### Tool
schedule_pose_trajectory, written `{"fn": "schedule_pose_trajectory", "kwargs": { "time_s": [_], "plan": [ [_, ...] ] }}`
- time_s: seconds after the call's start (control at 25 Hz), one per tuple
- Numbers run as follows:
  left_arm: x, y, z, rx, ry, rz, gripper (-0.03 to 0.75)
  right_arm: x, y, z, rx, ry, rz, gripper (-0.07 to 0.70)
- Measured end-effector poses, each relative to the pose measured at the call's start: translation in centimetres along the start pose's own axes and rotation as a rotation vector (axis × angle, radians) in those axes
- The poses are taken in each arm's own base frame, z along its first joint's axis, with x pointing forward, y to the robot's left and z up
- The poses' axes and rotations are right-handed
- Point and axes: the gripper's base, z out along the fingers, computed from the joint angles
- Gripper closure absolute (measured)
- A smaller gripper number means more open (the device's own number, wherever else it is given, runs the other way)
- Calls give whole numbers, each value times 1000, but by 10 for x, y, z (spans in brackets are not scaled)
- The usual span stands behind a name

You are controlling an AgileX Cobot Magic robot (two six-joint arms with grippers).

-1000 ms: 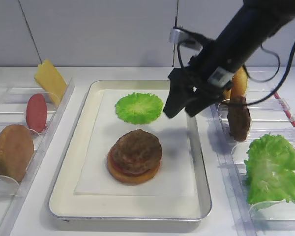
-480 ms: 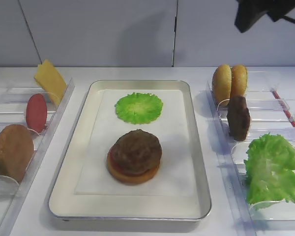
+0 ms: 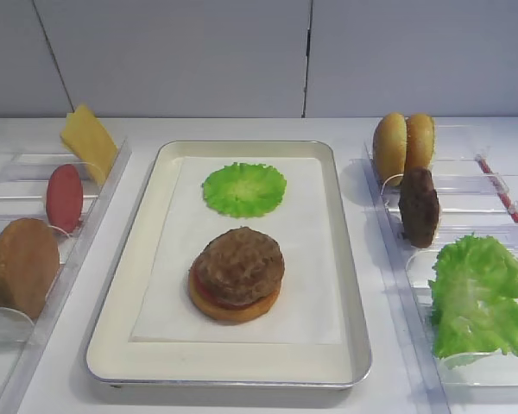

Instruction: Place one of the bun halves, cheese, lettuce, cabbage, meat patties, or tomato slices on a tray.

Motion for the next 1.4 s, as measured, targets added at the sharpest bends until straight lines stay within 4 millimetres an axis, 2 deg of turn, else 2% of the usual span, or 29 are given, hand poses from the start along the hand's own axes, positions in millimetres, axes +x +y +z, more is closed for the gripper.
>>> {"fn": "schedule_pose_trajectory", "kwargs": {
  "time_s": [0.12, 0.24, 0.36, 0.56, 0.72, 1.0, 1.4],
  "plan": [
    [0, 0, 0, 0, 0, 0, 249, 55, 9, -26, 46, -151, -28, 147],
    [0, 0, 0, 0, 1, 0, 249, 95, 16, -35, 57, -203, -24, 147],
    [0, 0, 0, -4, 1, -1, 249, 112, 18, -31, 37, -63, 0, 147],
    [0, 0, 0, -4, 1, 0, 249, 118, 18, -24, 30, 33, 40, 147],
    [0, 0, 0, -4, 1, 0, 249, 131, 16, -18, 59, 87, 77, 147],
    [0, 0, 0, -4, 1, 0, 249, 132, 10, -20, 127, 85, 139, 147],
    [0, 0, 0, -4, 1, 0, 249, 133, 9, -20, 151, 85, 139, 148]
  ]
}}
